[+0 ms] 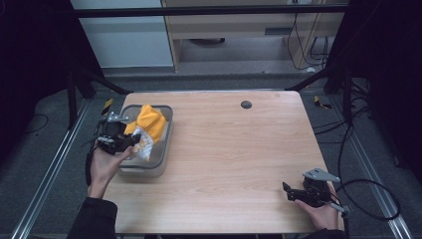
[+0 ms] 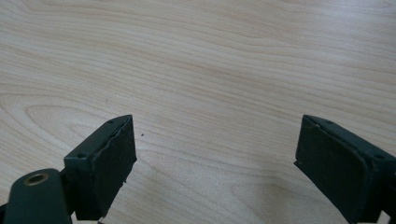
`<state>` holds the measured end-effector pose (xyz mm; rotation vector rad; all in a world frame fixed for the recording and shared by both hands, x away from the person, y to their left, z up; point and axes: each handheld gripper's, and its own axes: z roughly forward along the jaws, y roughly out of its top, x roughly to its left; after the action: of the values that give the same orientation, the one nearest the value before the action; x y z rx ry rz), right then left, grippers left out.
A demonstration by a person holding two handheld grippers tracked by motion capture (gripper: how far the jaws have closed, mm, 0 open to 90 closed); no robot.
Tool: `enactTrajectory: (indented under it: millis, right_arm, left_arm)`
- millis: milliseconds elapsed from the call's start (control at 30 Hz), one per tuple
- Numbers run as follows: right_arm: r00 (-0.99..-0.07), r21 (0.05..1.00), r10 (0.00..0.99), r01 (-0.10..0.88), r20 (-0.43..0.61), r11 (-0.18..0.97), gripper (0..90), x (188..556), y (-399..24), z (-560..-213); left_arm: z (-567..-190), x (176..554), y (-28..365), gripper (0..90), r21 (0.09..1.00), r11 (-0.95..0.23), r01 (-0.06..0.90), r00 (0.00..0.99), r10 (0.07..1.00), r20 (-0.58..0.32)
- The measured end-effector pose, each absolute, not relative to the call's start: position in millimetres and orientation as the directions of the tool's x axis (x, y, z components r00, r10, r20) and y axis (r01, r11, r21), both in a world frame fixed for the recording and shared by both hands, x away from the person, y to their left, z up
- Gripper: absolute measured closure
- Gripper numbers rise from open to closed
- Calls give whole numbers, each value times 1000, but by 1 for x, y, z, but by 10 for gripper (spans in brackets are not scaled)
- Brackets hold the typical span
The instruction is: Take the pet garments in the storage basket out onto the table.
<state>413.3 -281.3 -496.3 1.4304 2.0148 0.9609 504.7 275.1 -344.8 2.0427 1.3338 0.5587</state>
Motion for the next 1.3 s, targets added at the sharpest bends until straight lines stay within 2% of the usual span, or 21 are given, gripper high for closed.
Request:
enactTrajectory:
  millis: [767,1300]
  right_arm:
    - [-333,773,943,600,8,206,121,414,-282,-496]
    - [-335,774,942,599,7,207,121,414,-282,-496]
  left_arm:
    - [-332,497,262,820,709,-326,625,461,887,2]
    - [-323,487,239,819,714,-381,587,540,841,5]
